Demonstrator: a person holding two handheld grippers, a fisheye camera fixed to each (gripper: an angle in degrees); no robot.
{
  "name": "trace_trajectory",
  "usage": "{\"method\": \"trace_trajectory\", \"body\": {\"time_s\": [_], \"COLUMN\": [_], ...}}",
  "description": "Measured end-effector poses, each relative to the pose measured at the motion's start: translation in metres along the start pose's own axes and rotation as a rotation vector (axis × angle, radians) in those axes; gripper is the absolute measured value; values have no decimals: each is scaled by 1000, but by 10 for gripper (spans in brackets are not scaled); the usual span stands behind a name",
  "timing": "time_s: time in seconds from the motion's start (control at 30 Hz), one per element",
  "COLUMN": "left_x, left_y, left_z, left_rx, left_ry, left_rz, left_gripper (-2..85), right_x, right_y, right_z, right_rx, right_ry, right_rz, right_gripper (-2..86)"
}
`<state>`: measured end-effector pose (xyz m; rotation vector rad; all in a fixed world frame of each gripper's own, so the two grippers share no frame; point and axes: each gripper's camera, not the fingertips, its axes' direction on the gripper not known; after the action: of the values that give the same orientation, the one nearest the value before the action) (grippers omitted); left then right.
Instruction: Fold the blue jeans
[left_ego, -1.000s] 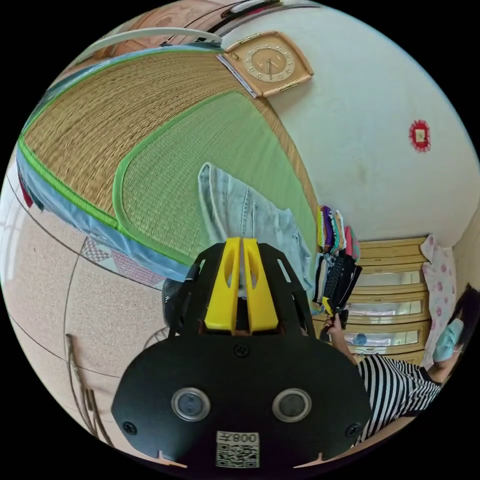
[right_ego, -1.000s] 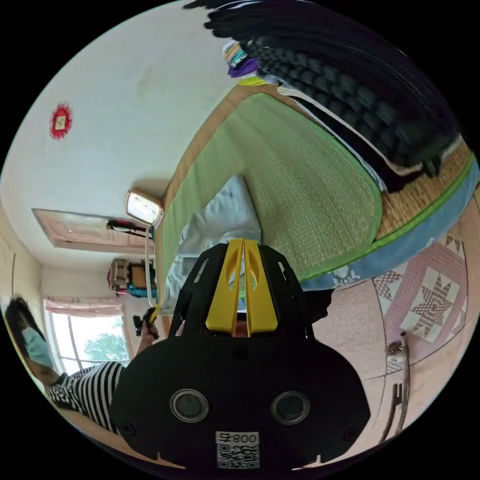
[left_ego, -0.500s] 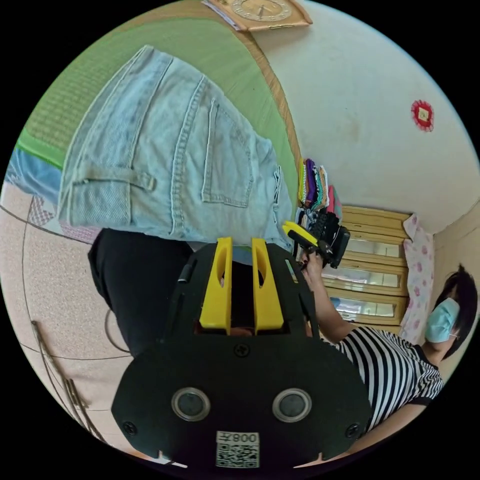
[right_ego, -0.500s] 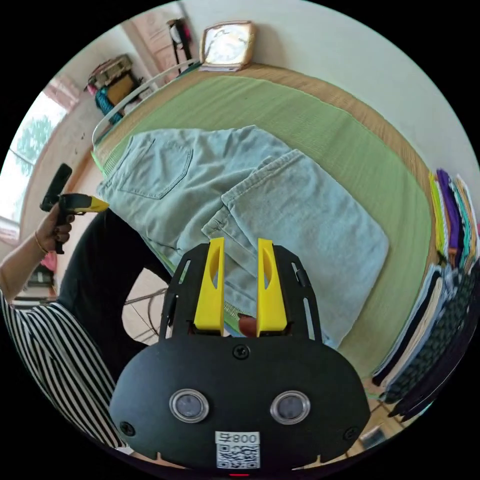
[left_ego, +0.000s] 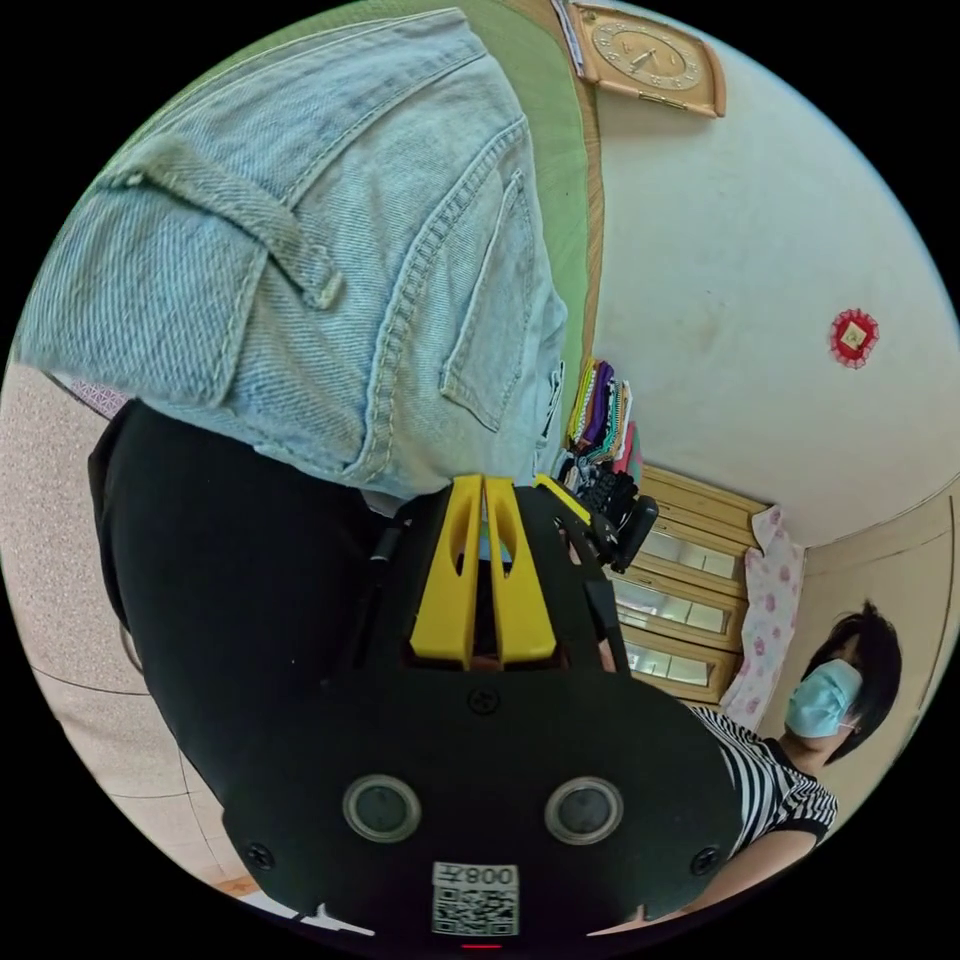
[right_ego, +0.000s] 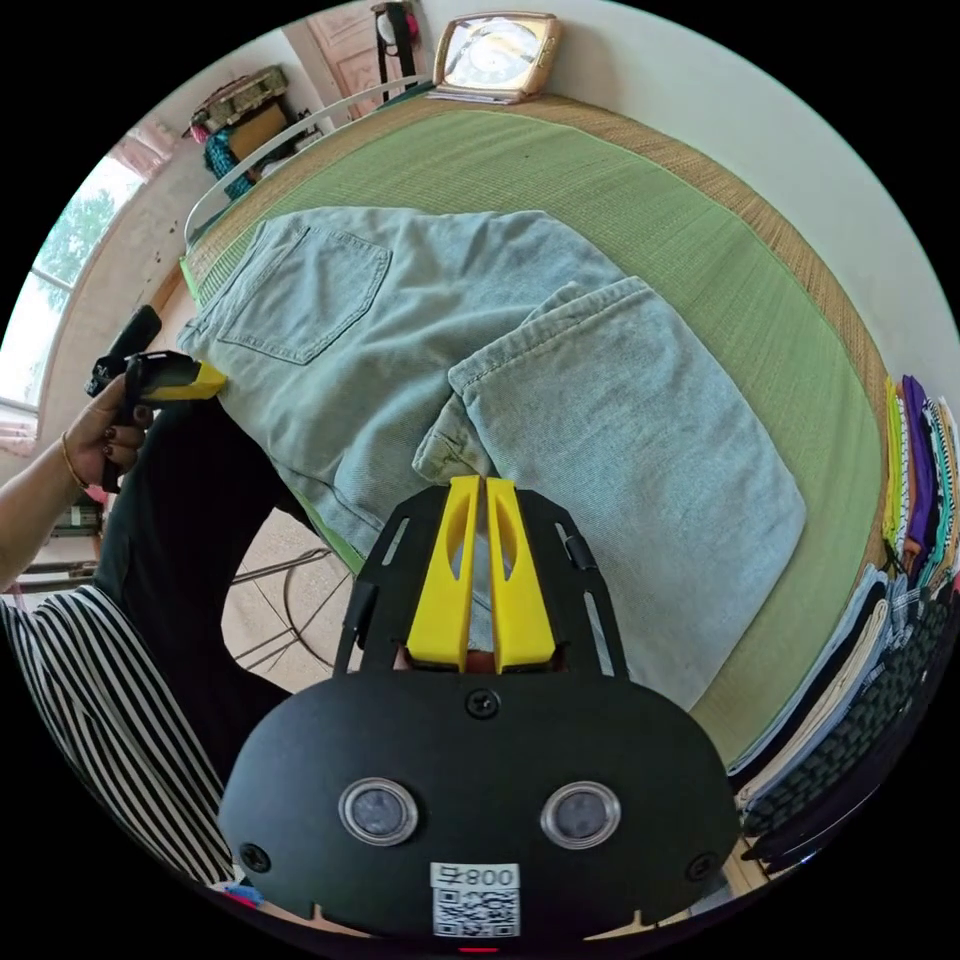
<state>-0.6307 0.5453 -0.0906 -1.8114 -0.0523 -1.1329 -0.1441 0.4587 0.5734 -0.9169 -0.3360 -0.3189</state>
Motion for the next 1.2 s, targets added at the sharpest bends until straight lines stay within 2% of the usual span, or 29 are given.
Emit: {"method": "trace_trajectory", "body": {"time_s": [0.2,0.47,0.57,0.7,0.87,1.0,1.13,1.2], "left_x": [4,11,15,30,57,87,105,111], "left_y": [10,2,2,8,13,13,15,17], "left_z": [-11,-18,-24,-35,-60,-81,-92,-95], "left_rx": [-10,11,23,49,121,143,145,150], "left_ry": [-27,-22,-7,7,69,60,43,47], "left_rz": [-11,-45,-54,-31,31,125,179,189], "left_gripper": [46,44,34,22,15,11,10,10], "right_x": [10,-2,5,26,73,153,223,230], "right_y": [10,17,23,38,79,165,284,317], "right_z": [-18,-18,-22,-36,-88,-159,-185,-185], "right_rx": [33,-33,-43,-22,121,275,384,393], "right_ry": [-23,116,102,14,32,113,-7,-30], "right_rz": [25,-42,-42,10,172,494,868,932], "right_gripper": [20,78,73,19,8,7,8,8]}}
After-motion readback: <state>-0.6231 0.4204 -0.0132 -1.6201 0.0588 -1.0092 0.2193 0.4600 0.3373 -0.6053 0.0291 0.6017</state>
